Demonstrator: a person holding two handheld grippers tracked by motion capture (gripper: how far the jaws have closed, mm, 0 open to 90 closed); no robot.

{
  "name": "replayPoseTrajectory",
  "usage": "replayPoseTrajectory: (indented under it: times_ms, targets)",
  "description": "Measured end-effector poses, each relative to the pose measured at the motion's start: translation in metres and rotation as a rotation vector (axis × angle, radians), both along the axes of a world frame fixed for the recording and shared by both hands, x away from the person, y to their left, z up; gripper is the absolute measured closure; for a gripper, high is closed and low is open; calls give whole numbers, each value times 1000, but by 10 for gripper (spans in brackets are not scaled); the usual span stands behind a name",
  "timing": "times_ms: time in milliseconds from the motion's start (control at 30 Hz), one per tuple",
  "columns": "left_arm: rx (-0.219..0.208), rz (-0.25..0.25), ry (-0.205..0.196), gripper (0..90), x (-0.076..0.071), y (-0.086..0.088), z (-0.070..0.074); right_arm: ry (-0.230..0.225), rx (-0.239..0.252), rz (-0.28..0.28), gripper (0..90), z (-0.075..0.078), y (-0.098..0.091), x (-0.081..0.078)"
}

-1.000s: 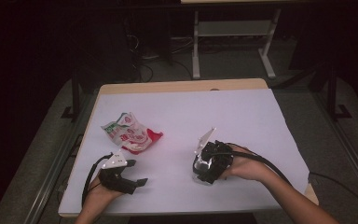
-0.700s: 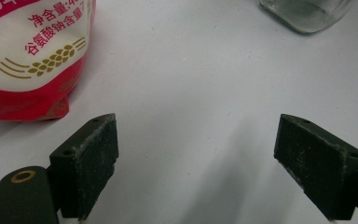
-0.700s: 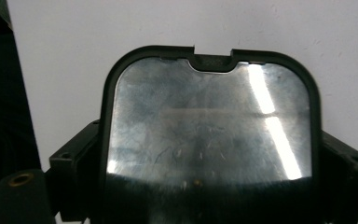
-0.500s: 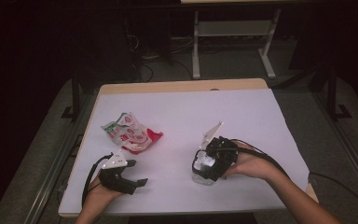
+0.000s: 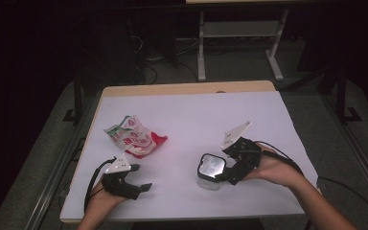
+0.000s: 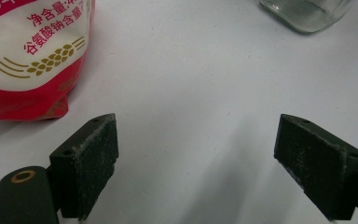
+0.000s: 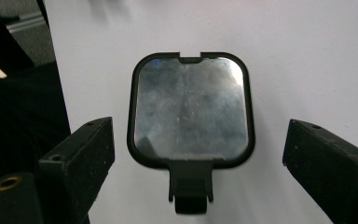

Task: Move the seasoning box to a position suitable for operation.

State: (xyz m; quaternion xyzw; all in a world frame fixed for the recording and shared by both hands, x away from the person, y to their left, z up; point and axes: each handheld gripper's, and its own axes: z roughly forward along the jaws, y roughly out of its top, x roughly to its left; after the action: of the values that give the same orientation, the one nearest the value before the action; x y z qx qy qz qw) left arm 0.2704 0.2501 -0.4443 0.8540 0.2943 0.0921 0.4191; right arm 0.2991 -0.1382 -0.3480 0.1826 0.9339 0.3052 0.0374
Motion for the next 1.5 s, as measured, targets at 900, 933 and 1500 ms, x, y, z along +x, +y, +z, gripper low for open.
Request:
replayPoseTrajectory:
  times_ms: [900, 933, 1500]
  targets:
    - [-3, 15, 4, 134, 0, 4, -1, 15, 283, -234, 256, -40, -85, -19]
    - [-2, 14, -1, 134, -1, 4, -1, 11, 282, -236, 275, -41, -86, -20]
    - [20, 7, -8, 136, -3, 1, 0, -4, 295, -137, 897, -62, -81, -46]
